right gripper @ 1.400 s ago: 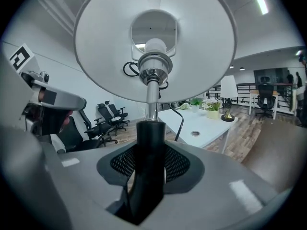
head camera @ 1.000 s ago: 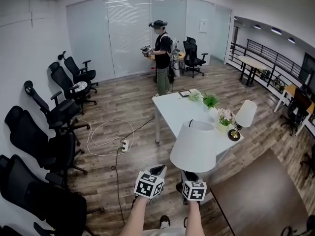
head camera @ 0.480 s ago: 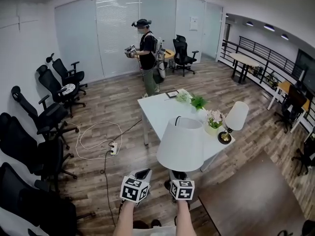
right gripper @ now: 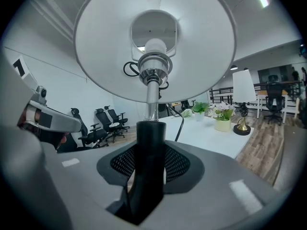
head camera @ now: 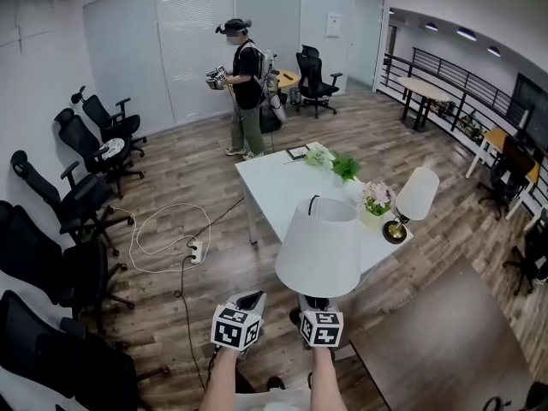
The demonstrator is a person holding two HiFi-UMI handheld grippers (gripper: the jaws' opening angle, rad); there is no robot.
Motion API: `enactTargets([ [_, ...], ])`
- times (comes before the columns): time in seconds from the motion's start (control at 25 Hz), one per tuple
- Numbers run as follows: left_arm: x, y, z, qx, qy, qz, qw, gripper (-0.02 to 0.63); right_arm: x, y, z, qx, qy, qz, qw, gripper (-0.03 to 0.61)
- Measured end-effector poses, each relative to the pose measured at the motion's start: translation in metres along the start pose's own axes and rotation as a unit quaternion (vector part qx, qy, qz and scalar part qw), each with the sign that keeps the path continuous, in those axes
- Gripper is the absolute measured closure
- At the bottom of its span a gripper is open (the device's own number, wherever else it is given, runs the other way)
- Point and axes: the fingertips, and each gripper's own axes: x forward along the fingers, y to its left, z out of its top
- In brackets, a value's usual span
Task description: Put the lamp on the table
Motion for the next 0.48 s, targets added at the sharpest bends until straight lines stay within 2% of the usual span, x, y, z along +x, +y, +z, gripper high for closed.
enactTargets([
  [0.28,0.025,0.013,0.016,0.016,0.006,-0.035,0.9992,0.614,0.025,-0.01,0.021,0.007,-0.013,-0.028,0.999,0.411],
  [0.48,0.034,0.05,0.034,0.022,0.008,-0.048,0.9985,0.614,0.058,-0.007,0.034,0.016,-0.017,-0.049,0.999,0.411],
])
